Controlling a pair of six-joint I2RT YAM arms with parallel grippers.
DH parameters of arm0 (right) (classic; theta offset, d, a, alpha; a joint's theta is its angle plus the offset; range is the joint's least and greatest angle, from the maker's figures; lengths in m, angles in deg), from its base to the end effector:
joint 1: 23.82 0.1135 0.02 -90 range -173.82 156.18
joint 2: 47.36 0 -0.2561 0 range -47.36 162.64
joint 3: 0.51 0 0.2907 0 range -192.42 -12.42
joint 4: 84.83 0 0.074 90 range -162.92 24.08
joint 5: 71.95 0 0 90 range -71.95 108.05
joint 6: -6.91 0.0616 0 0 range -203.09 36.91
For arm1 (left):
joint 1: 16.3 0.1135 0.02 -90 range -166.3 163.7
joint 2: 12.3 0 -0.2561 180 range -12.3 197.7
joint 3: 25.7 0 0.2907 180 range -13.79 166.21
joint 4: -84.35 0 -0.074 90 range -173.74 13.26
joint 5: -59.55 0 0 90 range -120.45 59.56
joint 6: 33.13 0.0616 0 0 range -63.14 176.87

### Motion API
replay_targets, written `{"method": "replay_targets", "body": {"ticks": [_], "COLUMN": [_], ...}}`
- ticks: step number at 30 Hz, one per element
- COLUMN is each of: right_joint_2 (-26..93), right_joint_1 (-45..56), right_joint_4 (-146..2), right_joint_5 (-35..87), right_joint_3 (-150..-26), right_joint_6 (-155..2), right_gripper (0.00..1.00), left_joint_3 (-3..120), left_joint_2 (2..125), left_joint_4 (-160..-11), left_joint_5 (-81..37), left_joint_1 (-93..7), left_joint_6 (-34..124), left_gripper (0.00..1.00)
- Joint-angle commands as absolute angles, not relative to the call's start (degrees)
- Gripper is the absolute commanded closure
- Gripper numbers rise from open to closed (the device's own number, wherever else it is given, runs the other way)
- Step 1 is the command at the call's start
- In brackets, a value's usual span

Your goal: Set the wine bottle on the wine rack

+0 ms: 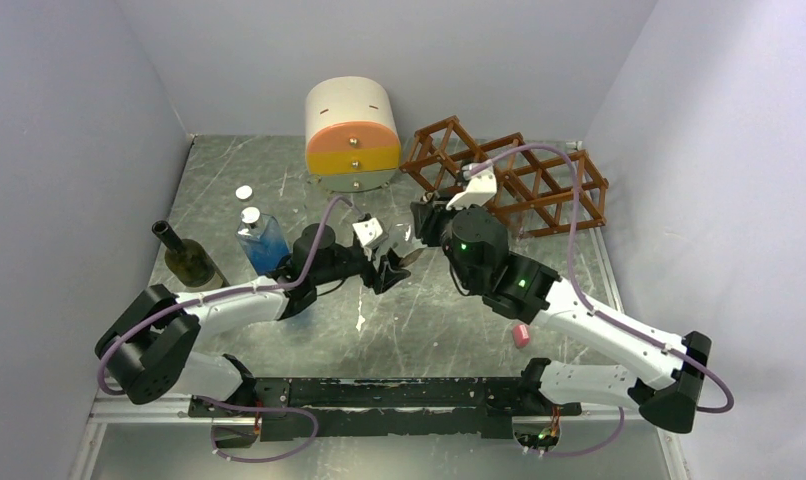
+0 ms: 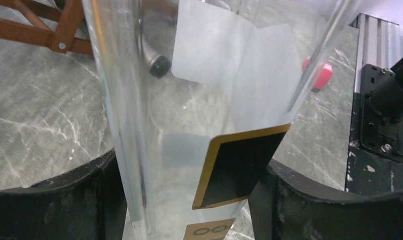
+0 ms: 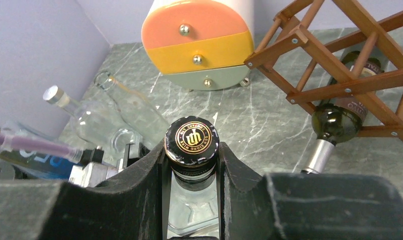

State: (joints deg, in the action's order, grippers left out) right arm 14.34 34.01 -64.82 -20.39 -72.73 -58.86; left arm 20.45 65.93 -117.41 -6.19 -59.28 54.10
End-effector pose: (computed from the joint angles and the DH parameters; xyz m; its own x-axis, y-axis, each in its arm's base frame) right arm 0.1948 0.2378 0.3719 -0.2182 0.2569 -0.9415 -0.2709 0.9109 0.3113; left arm 0.2330 -0.2518 0.1865 -0.1752 0.1031 -0.9791 0.9099 0.3968 -0.1211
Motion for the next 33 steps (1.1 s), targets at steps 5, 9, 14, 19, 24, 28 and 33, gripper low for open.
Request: {"method": "replay_targets", "body": {"ticks": [5,9,14,19,24,28,33], "right_joint_2": [8.8,7.1,4.0,-0.4,-2.6,-3.4,-3.1], "right_joint_1": [34.0,33.9,33.9,34.0,33.9,34.0,34.0], "right_joint_4": [-69.2,-65.0,-57.7,-49.9,-43.0,-40.6,-39.7], "right_joint_5": [-21.6,-18.1,-14.1,-5.7,-4.0,-4.6,-3.7], "right_joint_3": [-74.1,-74.5,-76.8,-80.5,-85.2,-87.7,-89.5], "right_joint_6": [-53.5,-55.4,-58.6,-61.6,-62.7,-63.5,-64.1], "right_gripper": [0.82,0.46,0.34,0.34,0.34,0.34,0.34], "left_joint_3": [22.0,24.1,26.7,31.8,35.5,37.5,40.1], "left_joint_2": [65.0,64.1,62.1,60.3,59.3,58.6,57.9], "left_joint_4": [-126.4,-124.5,-122.0,-117.1,-115.2,-115.8,-114.4], "left_joint_5": [-5.4,-6.4,-8.7,-10.6,-11.4,-13.0,-12.6], "left_joint_1": [-59.6,-59.6,-59.6,-59.8,-60.1,-60.4,-60.8], "left_joint_6": [59.7,65.3,75.9,88.5,99.2,107.0,115.8], "left_gripper": [0.86,0.93,0.93,0.93,0.93,0.93,0.93]}}
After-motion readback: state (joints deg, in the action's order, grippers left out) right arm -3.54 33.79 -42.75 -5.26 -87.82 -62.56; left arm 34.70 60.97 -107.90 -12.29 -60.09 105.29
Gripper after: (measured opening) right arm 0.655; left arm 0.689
